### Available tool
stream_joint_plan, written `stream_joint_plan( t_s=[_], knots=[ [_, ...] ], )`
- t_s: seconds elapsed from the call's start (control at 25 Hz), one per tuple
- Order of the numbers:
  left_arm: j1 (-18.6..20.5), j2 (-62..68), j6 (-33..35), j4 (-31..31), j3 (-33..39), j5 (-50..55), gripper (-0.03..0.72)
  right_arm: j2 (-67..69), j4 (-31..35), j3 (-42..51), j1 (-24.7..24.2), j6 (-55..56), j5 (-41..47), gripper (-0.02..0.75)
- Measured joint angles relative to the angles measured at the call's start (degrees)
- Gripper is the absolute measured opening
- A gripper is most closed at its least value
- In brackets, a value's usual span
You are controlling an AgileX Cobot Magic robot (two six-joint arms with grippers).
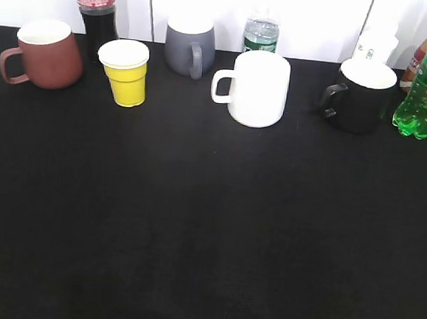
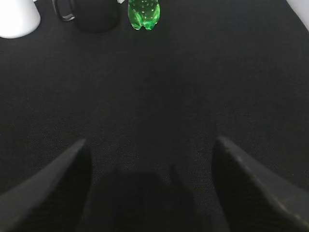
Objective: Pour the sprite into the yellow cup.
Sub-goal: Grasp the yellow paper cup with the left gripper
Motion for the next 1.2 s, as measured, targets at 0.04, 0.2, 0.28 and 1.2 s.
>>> stream_joint_plan(
  t_s=[0.04,0.2,0.28,1.2],
  knots=[
    [0.0,0.0,0.0,0.0,0.0,0.0,0.582,0.0,0.0,0.0,0.0,0.0,0.0,0.586],
    [0.0,0.0,0.0,0.0,0.0,0.0,0.582,0.0,0.0,0.0,0.0,0.0,0.0,0.586],
    [0.0,0.0,0.0,0.0,0.0,0.0,0.579,0.0,0.0,0.0,0.0,0.0,0.0,0.586],
    [-10.5,62.4,0.0,5.4,15.4,-101.3,0.575,0.0,0.0,0.0,0.0,0.0,0.0,0.586]
  ],
)
